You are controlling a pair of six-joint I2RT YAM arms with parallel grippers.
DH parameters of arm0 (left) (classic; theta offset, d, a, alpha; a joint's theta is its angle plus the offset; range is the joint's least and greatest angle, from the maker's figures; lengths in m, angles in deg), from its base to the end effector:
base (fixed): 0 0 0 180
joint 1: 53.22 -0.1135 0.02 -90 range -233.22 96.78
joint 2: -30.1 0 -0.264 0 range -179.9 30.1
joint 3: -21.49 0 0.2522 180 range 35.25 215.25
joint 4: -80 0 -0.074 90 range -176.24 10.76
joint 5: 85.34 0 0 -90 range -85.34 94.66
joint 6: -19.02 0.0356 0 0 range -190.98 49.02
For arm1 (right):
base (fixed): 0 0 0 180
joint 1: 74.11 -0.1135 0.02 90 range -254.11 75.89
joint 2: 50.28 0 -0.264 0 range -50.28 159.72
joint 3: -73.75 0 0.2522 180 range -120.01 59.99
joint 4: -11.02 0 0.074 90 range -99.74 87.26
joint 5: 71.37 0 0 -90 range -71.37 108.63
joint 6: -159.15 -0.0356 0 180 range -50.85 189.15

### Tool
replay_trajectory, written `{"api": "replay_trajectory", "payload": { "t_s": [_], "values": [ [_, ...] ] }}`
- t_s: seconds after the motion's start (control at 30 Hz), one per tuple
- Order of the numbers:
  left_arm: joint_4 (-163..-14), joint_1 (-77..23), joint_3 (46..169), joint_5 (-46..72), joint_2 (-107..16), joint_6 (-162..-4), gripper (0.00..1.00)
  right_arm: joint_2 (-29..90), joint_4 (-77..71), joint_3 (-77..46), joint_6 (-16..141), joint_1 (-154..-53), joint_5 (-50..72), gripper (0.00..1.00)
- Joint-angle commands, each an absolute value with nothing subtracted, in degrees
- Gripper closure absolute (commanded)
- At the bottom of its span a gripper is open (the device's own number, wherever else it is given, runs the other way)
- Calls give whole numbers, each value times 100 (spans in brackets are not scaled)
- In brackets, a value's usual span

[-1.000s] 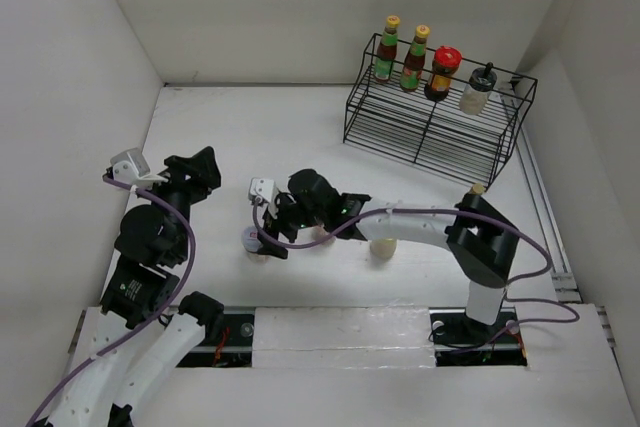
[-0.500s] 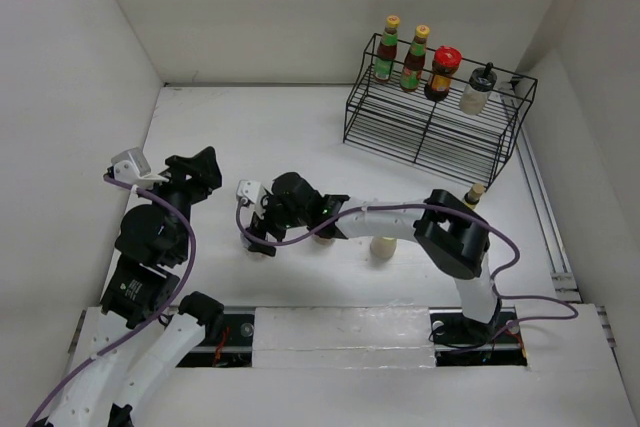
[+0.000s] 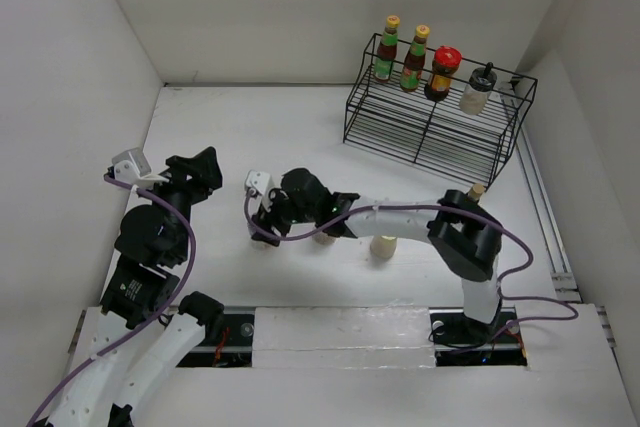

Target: Organize the condiment bottles

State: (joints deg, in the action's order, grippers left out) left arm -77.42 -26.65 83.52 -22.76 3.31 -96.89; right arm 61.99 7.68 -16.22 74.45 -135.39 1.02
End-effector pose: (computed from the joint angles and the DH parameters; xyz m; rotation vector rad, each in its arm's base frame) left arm 0.0908 -0.0271 0.4012 -0.3974 1.3310 -0.4433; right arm 0.2071 0.4004 0.2154 -1.3313 1.6525 0.9126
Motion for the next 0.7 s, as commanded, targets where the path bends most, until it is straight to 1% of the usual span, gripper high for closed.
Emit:
{"api": "replay_trajectory", "payload": {
  "t_s": [0.0,0.13,0.17,0.23,0.27,0.33,0.37,0.43,0.5,0.67],
  "values": [
    [-7956,-2659,8306,-2232,399,-9647,34,4765,2089,-1780,7223,-13099,184,56],
    [-7956,-2659,8306,-2127,399,-9647,34,3965,2170,-1701,7091,-12317,254,57],
    [-7956,-2659,8306,-2127,399,-9647,34,3816,2109,-1588,7091,-11950,350,57],
    [-7956,-2659,8306,-2127,399,-9647,34,3367,1968,-1534,7091,-11553,631,57],
    [-7956,-2659,8306,-2075,399,-9647,34,3236,1828,-1534,7091,-11124,911,57],
    [-8008,-2659,8306,-2074,399,-9647,34,2857,1460,-1534,7091,-10674,1254,57],
    [-8009,-2659,8306,-2074,399,-9647,34,2752,1379,-1534,7091,-10176,1526,58],
    [-7957,-2659,8306,-2074,399,-9647,34,2550,1152,-1674,7091,-9672,1695,58],
    [-7956,-2659,8306,-2013,399,-9647,34,2549,993,-1797,7091,-8980,2010,59],
    [-7956,-2659,8306,-2013,338,-9647,34,2767,483,-2447,7091,-7896,2065,59]
  ]
}}
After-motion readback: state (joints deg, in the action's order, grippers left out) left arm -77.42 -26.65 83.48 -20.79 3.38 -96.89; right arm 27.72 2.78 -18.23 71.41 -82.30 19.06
